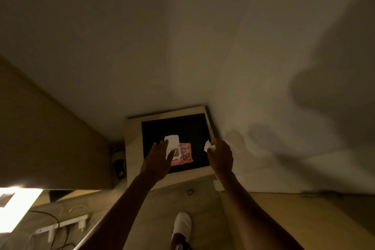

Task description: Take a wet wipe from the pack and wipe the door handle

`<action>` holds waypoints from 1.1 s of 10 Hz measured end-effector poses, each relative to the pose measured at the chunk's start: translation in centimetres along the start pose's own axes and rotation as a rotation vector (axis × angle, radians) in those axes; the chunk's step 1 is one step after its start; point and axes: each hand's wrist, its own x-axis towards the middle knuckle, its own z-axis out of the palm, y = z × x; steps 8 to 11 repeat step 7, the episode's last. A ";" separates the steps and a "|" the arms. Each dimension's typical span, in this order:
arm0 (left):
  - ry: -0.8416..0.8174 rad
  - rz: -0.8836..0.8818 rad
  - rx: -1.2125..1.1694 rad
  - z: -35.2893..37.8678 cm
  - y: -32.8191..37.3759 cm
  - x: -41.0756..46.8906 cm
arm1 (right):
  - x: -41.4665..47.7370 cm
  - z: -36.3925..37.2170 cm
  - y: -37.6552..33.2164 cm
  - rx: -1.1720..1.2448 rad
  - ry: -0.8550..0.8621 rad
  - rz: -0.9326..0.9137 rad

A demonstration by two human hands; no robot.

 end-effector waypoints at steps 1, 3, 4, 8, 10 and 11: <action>0.002 -0.020 0.004 1.2 0.2 1.9 | 2.6 1.2 0.4 -0.041 -0.044 -0.024; -0.022 -0.075 0.013 2.0 0.6 3.4 | 5.6 2.4 0.7 -0.112 -0.230 0.011; -0.012 -0.076 0.022 1.3 1.0 3.7 | 5.8 2.4 0.5 -0.101 -0.232 0.035; 0.029 -0.044 0.017 -0.3 1.0 2.9 | 3.1 2.1 -0.2 -0.171 -0.199 -0.056; 0.029 -0.044 0.017 -0.3 1.0 2.9 | 3.1 2.1 -0.2 -0.171 -0.199 -0.056; 0.029 -0.044 0.017 -0.3 1.0 2.9 | 3.1 2.1 -0.2 -0.171 -0.199 -0.056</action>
